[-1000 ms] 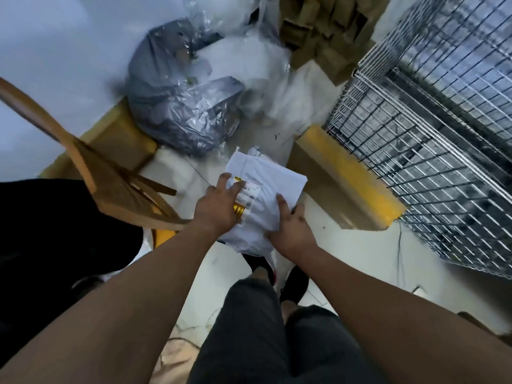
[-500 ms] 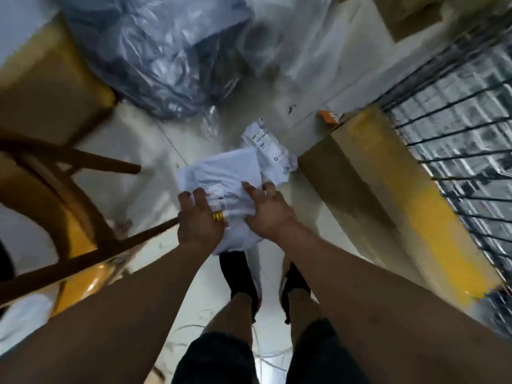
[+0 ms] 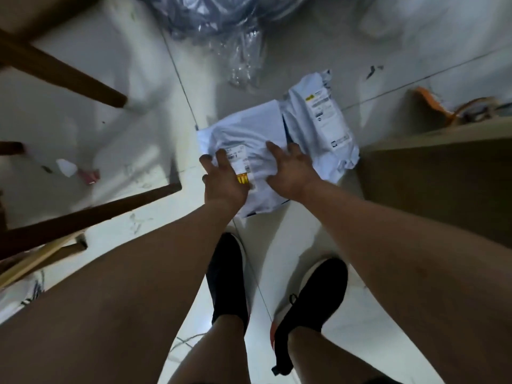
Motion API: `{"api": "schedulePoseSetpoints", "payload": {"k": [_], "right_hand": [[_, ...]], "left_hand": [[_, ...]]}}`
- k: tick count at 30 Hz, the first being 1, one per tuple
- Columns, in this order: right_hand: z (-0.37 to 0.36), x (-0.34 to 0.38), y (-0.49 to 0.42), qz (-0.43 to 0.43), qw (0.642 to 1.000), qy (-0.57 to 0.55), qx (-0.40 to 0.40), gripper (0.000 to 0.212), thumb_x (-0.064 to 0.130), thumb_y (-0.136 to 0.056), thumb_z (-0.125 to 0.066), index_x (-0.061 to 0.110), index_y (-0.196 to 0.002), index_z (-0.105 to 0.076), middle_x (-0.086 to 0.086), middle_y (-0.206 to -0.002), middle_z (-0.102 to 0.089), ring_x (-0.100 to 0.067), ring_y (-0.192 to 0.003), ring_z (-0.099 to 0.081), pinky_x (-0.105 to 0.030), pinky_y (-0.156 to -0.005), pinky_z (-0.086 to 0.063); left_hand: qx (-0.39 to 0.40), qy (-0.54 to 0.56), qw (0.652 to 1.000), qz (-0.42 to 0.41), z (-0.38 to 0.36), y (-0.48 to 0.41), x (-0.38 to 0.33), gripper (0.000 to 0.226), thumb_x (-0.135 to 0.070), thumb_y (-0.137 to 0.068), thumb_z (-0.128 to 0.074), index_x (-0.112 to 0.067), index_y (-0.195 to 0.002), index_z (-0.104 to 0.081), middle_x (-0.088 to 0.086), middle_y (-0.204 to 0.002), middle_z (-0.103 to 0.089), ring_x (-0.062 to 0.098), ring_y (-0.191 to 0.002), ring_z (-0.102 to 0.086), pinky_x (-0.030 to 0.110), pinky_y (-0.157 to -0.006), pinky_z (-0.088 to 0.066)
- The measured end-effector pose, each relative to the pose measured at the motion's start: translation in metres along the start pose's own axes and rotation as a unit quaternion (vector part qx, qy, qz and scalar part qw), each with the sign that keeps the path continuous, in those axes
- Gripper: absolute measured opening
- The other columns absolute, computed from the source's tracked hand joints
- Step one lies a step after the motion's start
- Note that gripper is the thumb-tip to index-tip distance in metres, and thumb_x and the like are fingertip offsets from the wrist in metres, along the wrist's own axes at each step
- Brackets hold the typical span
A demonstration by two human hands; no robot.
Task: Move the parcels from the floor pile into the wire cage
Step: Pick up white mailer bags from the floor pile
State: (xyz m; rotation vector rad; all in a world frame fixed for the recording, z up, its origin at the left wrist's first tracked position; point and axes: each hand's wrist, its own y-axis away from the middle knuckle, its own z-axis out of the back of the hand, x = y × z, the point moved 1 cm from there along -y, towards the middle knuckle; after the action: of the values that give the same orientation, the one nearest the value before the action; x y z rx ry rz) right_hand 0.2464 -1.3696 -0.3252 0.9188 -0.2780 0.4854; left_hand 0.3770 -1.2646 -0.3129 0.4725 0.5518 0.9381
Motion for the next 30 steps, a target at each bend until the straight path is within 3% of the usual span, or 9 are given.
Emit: {"api": "schedulePoseSetpoints", "payload": {"k": [3, 5, 7, 10, 12, 15, 21, 26, 30], "right_hand": [[-0.003, -0.004, -0.013, -0.02, 0.999, -0.022, -0.014, 0.079, 0.03, -0.092, -0.062, 0.03, -0.161, -0.023, -0.02, -0.162, -0.017, -0.037, -0.152, -0.018, -0.041, -0.123, -0.023], [-0.001, -0.003, -0.01, -0.023, 0.999, -0.027, -0.015, 0.078, 0.026, -0.092, -0.06, 0.028, -0.161, -0.024, -0.02, -0.164, -0.013, -0.036, -0.153, -0.015, -0.041, -0.122, -0.023], [0.005, 0.003, 0.004, -0.034, 0.999, -0.036, -0.02, 0.077, 0.022, -0.092, -0.059, 0.027, -0.161, -0.025, -0.018, -0.166, -0.009, -0.036, -0.153, -0.014, -0.042, -0.121, -0.027], [0.024, 0.019, 0.038, -0.04, 0.998, -0.052, -0.025, 0.076, 0.018, -0.091, -0.058, 0.026, -0.16, -0.027, -0.018, -0.166, -0.011, -0.039, -0.149, -0.025, -0.044, -0.116, -0.036], [0.043, 0.031, 0.065, -0.042, 0.997, -0.062, -0.03, 0.074, 0.018, -0.092, -0.058, 0.024, -0.16, -0.028, -0.016, -0.166, -0.014, -0.039, -0.144, -0.033, -0.044, -0.11, -0.042], [0.073, 0.048, 0.108, -0.048, 0.995, -0.072, -0.047, 0.072, 0.02, -0.093, -0.059, 0.022, -0.159, -0.029, -0.012, -0.164, -0.018, -0.036, -0.14, -0.037, -0.042, -0.103, -0.046], [0.136, 0.069, 0.194, -0.086, 0.991, -0.082, -0.069, 0.068, 0.022, -0.09, -0.062, 0.02, -0.153, -0.037, -0.011, -0.155, -0.031, -0.035, -0.134, -0.043, -0.041, -0.098, -0.049], [0.178, 0.083, 0.265, -0.121, 0.979, -0.124, -0.108, 0.07, 0.024, -0.088, -0.066, 0.018, -0.151, -0.037, -0.017, -0.146, -0.038, -0.038, -0.127, -0.049, -0.043, -0.099, -0.049], [0.201, 0.094, 0.33, -0.15, 0.963, -0.151, -0.164, 0.06, 0.024, -0.09, -0.059, 0.012, -0.146, -0.041, -0.021, -0.136, -0.047, -0.039, -0.123, -0.052, -0.043, -0.098, -0.048]], "left_hand": [[0.046, 0.051, 0.997, -0.028, -0.012, -0.013, 0.005, 0.098, -0.03, -0.078, -0.086, -0.011, -0.153, -0.027, 0.02, -0.141, -0.025, 0.03, -0.115, -0.051, 0.04, -0.097, -0.049], [0.076, 0.053, 0.995, -0.041, -0.015, -0.013, 0.008, 0.093, -0.027, -0.081, -0.083, -0.008, -0.154, -0.029, 0.02, -0.143, -0.03, 0.018, -0.122, -0.039, 0.024, -0.101, -0.037], [0.1, 0.028, 0.993, -0.053, -0.009, -0.006, 0.007, 0.081, -0.028, -0.084, -0.078, -0.013, -0.151, -0.036, 0.015, -0.147, -0.035, 0.025, -0.134, -0.037, 0.013, -0.095, -0.022], [0.103, 0.031, 0.993, -0.05, 0.017, 0.017, -0.007, 0.075, -0.032, -0.083, -0.079, -0.017, -0.146, -0.042, 0.013, -0.145, -0.039, 0.028, -0.131, -0.047, 0.031, -0.107, -0.039], [0.077, 0.011, 0.993, -0.085, 0.041, 0.037, -0.023, 0.068, -0.036, -0.084, -0.077, -0.02, -0.143, -0.048, 0.009, -0.138, -0.046, 0.028, -0.124, -0.053, 0.04, -0.094, -0.051], [0.057, -0.061, 0.983, -0.166, 0.078, 0.068, -0.052, 0.059, -0.037, -0.085, -0.071, -0.025, -0.14, -0.052, 0.002, -0.131, -0.054, 0.024, -0.118, -0.056, 0.037, -0.079, -0.049], [0.049, -0.215, 0.926, -0.307, 0.142, 0.131, -0.112, 0.046, -0.031, -0.085, -0.065, -0.022, -0.13, -0.059, 0.002, -0.116, -0.06, 0.026, -0.105, -0.06, 0.037, -0.071, -0.047], [0.063, -0.288, 0.882, -0.367, 0.187, 0.187, -0.155, 0.039, -0.026, -0.086, -0.062, -0.022, -0.125, -0.06, 0.001, -0.115, -0.065, 0.026, -0.107, -0.062, 0.036, -0.087, -0.044], [0.077, -0.342, 0.845, -0.404, 0.225, 0.239, -0.185, 0.023, -0.027, -0.089, -0.057, -0.025, -0.111, -0.063, 0.0, -0.108, -0.069, 0.025, -0.101, -0.065, 0.033, -0.086, -0.047]]}}
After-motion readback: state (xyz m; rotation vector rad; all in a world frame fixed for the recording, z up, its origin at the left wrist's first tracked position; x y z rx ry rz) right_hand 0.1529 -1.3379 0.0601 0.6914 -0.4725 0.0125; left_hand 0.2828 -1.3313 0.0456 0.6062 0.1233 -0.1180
